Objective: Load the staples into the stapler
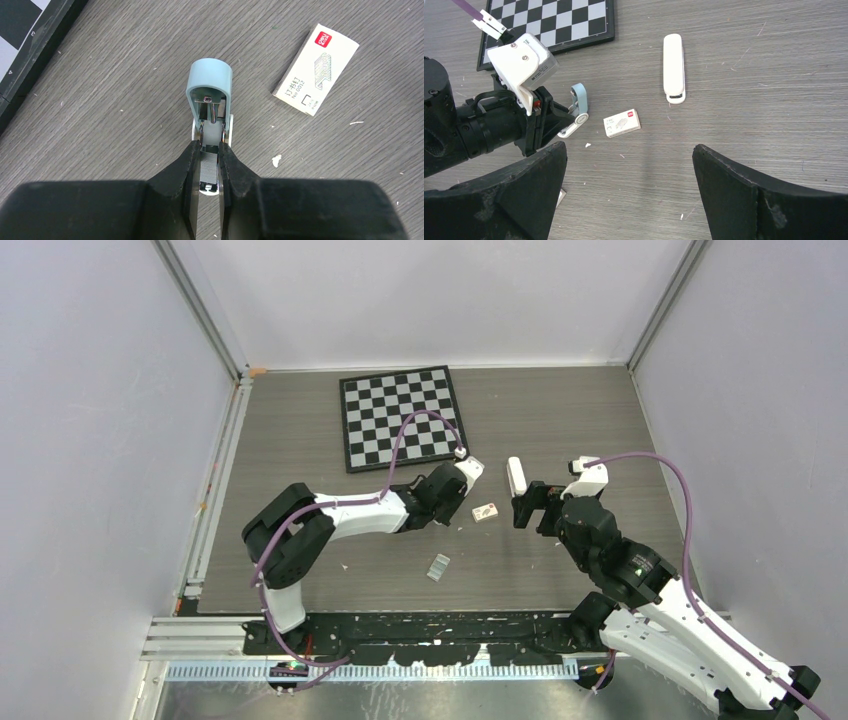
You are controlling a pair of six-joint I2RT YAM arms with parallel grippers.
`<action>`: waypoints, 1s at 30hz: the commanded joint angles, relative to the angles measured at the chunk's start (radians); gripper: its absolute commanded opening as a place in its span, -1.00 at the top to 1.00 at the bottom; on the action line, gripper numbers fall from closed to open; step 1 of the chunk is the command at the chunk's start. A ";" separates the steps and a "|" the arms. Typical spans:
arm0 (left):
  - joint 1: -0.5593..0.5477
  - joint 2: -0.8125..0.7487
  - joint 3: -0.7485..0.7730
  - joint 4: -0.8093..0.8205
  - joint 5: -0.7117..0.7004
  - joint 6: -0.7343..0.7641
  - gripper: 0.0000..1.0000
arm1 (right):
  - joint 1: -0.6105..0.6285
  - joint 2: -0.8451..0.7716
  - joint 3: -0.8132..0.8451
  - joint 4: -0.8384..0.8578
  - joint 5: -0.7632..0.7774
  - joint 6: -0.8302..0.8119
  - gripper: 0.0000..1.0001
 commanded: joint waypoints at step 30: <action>-0.011 -0.026 0.015 0.009 0.007 -0.050 0.26 | -0.001 -0.013 0.001 0.028 0.008 0.012 -0.99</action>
